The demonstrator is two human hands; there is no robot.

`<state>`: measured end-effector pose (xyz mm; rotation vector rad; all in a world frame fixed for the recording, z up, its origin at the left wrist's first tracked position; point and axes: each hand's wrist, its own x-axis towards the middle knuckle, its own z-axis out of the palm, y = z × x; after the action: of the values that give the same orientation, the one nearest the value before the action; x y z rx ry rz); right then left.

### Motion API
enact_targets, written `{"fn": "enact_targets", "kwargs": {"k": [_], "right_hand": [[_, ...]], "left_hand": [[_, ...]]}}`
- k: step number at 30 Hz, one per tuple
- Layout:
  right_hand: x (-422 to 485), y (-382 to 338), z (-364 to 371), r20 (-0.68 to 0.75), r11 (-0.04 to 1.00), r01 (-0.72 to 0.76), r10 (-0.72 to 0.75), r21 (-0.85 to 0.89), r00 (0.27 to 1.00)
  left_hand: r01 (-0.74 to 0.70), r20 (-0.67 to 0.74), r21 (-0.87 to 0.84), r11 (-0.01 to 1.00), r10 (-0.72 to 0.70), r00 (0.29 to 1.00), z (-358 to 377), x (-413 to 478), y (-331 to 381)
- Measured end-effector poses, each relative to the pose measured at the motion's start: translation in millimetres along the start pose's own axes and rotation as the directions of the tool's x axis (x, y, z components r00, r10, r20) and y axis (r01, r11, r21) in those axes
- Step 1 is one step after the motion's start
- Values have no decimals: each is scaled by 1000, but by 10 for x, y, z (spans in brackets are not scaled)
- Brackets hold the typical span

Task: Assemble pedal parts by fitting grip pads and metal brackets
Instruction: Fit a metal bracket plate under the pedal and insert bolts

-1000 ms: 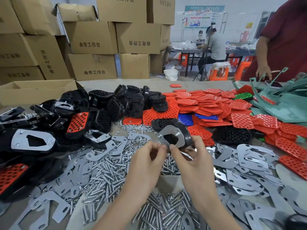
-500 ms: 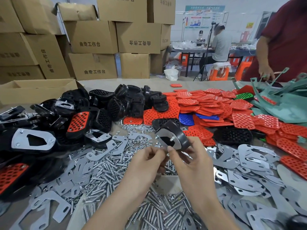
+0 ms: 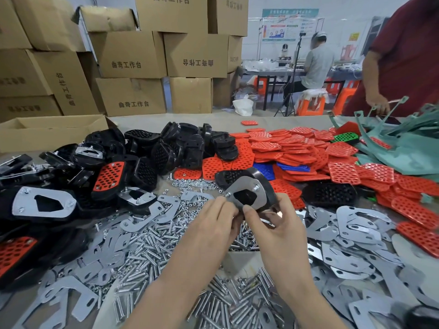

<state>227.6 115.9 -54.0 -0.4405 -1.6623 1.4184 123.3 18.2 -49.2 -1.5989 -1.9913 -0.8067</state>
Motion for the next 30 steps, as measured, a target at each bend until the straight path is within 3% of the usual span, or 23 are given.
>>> {"fn": "enact_targets", "kwargs": {"k": [3,6,9,12,16,18,21,24,30], "right_hand": [[18,-11,-21,5,1000,6,-6,8,1000],[40,7,-33,13,1000,-14,15,-9,1000],[79,21,-34,0,997,-72,72,17,997],[93,5,-41,19,983,-154,153,99,988],[67,-37,-4,101,964,-239,228,116,968],[56,-75,87,157,954,-278,259,112,953],[41,-150,312,274,951,-301,270,75,923],[20,-252,661,391,955,-292,251,46,885],[1,-389,1218,414,934,-346,279,95,866]], "left_hand": [[-10,12,-12,1000,10,1000,17,18,-6],[184,53,-265,947,-176,983,-20,-12,15],[415,113,-474,777,-414,903,-98,-33,73],[557,216,-605,569,-556,803,-184,-25,125],[639,381,-678,362,-571,727,-359,-35,82],[663,474,-720,205,-553,685,-470,-85,21],[660,514,-750,34,-598,615,-679,-210,-93],[650,459,-760,-13,-719,522,-918,-340,-268],[642,277,-763,75,-860,430,-1688,-388,-903]]}}
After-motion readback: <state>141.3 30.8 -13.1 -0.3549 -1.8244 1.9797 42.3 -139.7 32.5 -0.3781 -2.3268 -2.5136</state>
